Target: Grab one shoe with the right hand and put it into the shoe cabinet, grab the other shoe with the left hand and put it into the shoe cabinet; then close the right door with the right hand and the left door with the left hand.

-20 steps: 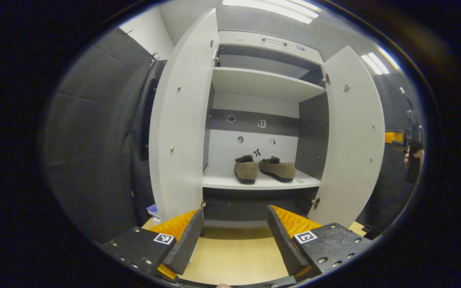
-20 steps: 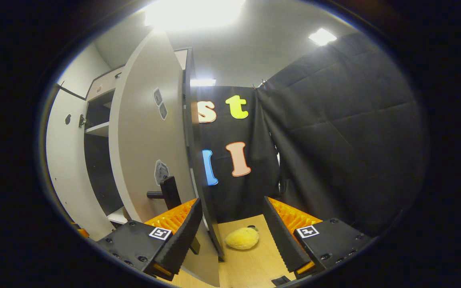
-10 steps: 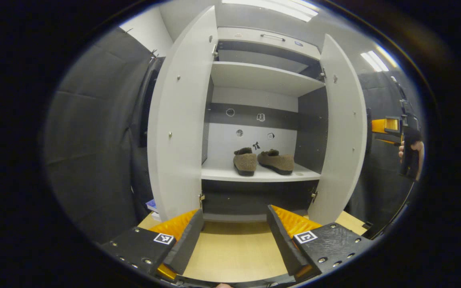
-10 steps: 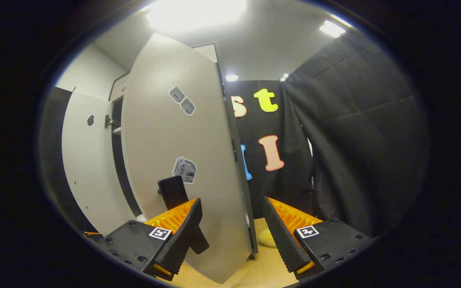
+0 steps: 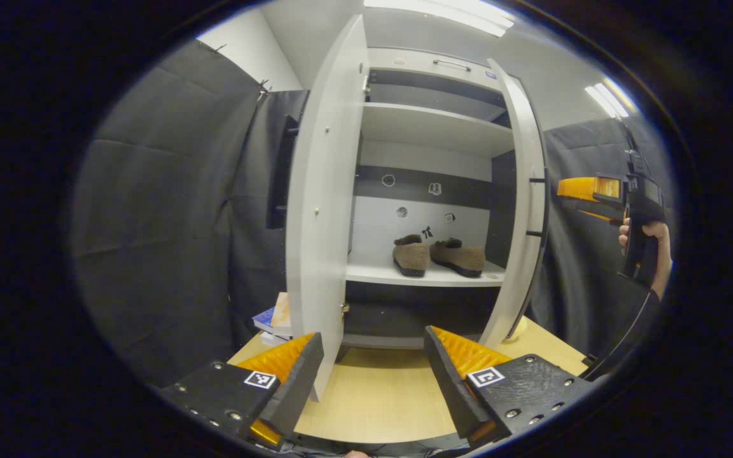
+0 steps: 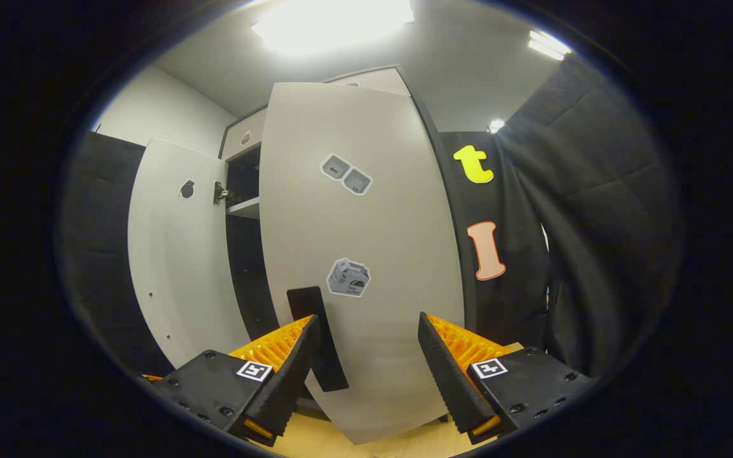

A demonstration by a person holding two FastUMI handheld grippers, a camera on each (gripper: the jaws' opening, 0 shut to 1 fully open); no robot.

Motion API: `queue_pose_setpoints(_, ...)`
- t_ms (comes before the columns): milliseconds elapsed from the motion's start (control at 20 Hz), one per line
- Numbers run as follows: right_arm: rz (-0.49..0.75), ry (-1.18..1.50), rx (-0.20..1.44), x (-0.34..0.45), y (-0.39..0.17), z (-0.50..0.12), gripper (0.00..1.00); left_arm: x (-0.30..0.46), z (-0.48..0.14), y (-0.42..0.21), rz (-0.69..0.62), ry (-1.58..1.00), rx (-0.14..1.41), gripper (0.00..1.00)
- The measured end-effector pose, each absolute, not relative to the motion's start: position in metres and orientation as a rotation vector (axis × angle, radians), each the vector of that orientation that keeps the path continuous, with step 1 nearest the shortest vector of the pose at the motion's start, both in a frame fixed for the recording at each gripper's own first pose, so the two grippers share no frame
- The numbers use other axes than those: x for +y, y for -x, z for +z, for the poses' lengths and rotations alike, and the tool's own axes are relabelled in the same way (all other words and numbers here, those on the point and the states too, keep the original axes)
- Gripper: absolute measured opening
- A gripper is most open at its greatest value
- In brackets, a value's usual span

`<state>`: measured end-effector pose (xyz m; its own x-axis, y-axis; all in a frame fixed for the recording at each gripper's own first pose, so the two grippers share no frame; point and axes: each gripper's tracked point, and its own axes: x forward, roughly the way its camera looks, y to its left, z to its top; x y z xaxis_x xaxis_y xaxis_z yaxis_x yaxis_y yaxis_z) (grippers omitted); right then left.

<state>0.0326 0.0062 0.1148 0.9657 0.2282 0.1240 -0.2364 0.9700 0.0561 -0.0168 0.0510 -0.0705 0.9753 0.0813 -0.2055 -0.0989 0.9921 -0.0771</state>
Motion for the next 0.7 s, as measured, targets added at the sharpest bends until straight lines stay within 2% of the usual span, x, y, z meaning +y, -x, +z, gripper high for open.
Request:
queue_pose_setpoints(400,0.227,-0.093,-0.057,0.003,-0.026,0.088,0.98,0.181,-0.059,0.061,0.372,0.099,0.156,0.92)
queue_pose_setpoints(550,0.211,-0.098,-0.032,0.003,-0.023,0.075,0.98,0.225,-0.024,0.063,0.442,0.056,0.085,0.92)
queue_pose_setpoints(700,0.193,-0.104,0.004,0.001,-0.021,0.06,0.98,0.256,0.02,0.054,0.447,0.019,0.01,0.92)
